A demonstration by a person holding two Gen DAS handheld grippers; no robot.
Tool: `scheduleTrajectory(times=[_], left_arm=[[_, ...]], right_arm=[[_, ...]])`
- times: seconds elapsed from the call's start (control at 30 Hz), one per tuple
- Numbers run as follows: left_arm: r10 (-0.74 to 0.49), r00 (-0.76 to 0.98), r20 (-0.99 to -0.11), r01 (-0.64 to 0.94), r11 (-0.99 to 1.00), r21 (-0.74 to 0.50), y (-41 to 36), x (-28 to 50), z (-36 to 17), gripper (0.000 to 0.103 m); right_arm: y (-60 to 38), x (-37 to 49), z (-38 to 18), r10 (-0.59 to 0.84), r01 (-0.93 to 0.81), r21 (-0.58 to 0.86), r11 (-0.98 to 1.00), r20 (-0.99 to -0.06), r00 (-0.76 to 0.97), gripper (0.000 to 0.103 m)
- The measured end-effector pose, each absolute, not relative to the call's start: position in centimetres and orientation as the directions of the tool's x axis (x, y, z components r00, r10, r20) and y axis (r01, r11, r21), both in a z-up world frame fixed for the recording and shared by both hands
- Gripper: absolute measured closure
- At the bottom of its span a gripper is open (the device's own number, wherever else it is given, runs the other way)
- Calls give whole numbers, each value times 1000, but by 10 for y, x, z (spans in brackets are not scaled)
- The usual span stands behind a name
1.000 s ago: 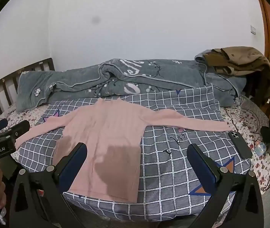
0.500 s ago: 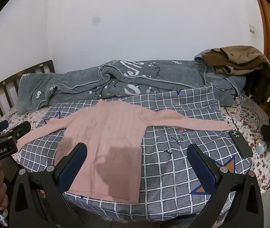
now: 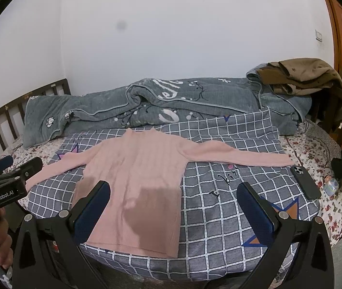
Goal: Fold small clothes
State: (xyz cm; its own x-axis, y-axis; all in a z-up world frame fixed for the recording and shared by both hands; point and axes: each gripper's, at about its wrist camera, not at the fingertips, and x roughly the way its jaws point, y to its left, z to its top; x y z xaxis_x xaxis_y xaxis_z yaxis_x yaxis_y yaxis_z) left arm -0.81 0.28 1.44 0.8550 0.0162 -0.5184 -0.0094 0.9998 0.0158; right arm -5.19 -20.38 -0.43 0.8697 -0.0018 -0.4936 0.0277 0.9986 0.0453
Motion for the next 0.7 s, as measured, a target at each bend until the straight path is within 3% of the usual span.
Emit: scheduleTrajectory(times=[0.7], left_arm=[[17,856,-516,-11,1000,15,3,-8,16,0]], right_arm=[[-204,-54,1,0,30,55,998,-484,875,0]])
